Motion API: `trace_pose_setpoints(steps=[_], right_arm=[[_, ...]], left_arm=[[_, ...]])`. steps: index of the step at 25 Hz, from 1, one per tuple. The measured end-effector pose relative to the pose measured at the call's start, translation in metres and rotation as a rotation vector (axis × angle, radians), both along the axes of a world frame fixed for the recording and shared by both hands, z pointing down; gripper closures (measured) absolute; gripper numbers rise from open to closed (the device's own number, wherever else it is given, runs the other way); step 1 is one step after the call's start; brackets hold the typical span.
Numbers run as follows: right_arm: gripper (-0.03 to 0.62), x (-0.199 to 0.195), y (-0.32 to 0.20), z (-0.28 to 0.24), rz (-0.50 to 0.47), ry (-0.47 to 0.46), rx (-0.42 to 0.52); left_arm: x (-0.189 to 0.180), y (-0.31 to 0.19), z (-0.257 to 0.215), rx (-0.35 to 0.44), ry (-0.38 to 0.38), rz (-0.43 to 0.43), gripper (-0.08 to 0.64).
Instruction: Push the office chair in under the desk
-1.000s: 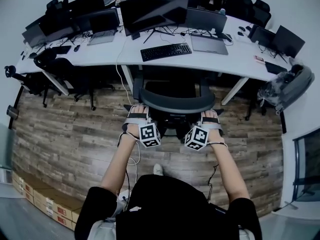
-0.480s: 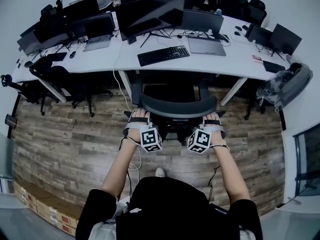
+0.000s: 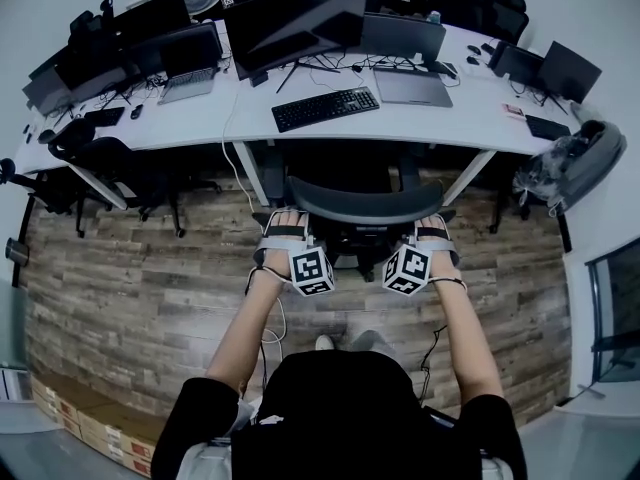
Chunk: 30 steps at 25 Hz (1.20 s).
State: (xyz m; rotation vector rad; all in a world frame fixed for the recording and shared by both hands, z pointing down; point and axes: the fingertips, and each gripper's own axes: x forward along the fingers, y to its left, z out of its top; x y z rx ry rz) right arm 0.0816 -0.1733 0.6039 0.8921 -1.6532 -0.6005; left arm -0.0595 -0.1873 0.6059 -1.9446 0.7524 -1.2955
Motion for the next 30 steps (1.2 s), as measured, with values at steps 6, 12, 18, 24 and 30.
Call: trace_pose_setpoints(steps=[6,12,18,24,30], right_arm=[[0.275,0.001,-0.028,0.001,0.012,-0.001,-0.003],[0.275,0.003,-0.059,0.002,0.007,-0.012,0.004],[0.275,0.003,-0.095,0.003,-0.007,-0.008,0.007],[0.275,0.006,-0.138,0.002,-0.029,-0.016,0.015],[0.275,0.007,-0.181,0.002,-0.048,-0.018,0.025]], left_arm=[[0.002,-0.03,0.002,0.004,0.0,-0.003,0.198],[0.003,-0.062,0.0,-0.003,-0.009,-0.01,0.198],[0.005,-0.1,0.0,0.01,-0.008,-0.033,0.197],[0.009,-0.146,-0.001,-0.01,-0.013,-0.054,0.198],[0.009,-0.191,-0.002,-0.018,-0.026,-0.082,0.196]])
